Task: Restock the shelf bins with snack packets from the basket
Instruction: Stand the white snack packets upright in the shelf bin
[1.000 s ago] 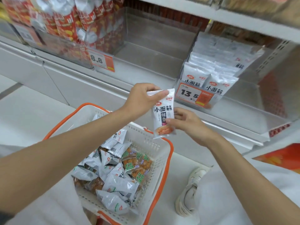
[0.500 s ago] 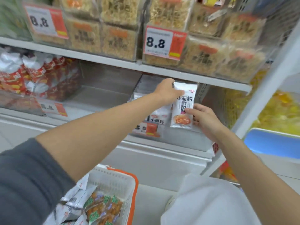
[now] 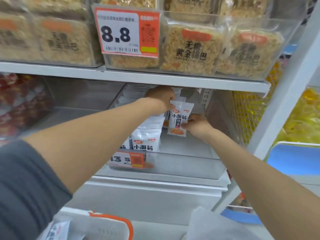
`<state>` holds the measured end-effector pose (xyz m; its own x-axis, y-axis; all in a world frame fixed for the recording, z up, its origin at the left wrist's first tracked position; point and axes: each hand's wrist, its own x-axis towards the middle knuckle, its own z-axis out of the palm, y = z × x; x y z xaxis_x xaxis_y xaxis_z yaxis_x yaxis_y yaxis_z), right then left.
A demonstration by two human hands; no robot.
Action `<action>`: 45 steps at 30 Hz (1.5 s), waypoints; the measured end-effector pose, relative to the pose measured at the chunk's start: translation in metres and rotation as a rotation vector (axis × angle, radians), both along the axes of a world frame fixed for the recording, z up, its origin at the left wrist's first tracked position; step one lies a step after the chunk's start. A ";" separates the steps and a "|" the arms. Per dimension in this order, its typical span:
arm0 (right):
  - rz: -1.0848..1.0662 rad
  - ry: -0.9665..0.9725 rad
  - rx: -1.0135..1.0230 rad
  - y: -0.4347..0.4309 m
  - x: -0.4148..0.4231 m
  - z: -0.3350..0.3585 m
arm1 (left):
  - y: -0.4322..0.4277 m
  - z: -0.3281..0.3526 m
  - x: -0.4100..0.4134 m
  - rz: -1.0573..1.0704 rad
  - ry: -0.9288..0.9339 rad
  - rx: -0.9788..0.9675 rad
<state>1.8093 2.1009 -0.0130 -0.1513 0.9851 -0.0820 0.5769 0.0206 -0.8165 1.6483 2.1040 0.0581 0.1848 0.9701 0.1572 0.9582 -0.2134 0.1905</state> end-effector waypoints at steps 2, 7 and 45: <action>-0.017 0.001 -0.022 0.008 -0.010 -0.003 | 0.009 -0.007 -0.001 0.008 0.031 0.038; -0.023 -0.039 -0.049 0.020 -0.028 -0.012 | 0.022 -0.018 -0.006 0.106 -0.040 0.066; -0.052 -0.143 0.143 -0.040 -0.021 0.019 | -0.047 -0.012 -0.030 0.128 0.008 0.131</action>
